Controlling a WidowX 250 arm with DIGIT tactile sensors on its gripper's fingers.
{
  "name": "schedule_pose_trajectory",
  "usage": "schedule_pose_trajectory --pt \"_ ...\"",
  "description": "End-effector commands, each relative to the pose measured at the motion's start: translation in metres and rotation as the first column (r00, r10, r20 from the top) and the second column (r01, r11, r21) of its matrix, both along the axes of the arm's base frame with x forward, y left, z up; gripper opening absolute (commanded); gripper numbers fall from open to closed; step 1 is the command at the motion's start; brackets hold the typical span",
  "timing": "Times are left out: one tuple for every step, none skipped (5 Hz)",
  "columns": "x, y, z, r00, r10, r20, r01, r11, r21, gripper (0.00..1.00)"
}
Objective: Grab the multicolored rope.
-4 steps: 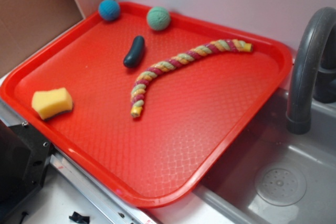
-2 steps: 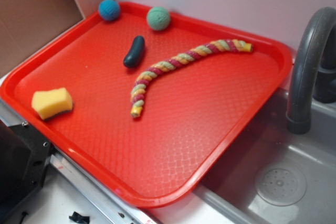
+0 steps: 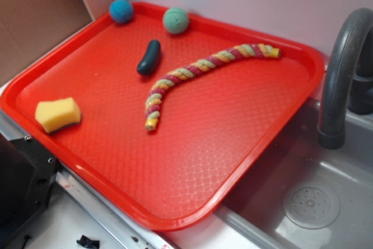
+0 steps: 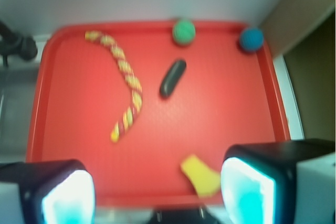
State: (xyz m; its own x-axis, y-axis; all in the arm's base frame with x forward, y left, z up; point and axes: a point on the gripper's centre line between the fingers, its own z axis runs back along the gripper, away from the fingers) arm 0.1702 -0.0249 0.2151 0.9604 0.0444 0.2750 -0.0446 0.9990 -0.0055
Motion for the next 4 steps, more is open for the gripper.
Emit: schedule_pose_trajectory --pt "0.066 -0.011 -0.04 0.997 -0.059 0.045 0.059 0.998 0.021 1.0" --pt "0.09 -0.011 -0.069 0.99 -0.136 0.039 0.137 0.99 -0.023 1.0" --pt "0.109 -0.012 -0.096 0.99 -0.142 -0.018 0.142 0.99 0.024 1.0" --pt "0.123 -0.015 -0.123 0.983 -0.169 -0.071 0.17 0.985 0.015 1.0"
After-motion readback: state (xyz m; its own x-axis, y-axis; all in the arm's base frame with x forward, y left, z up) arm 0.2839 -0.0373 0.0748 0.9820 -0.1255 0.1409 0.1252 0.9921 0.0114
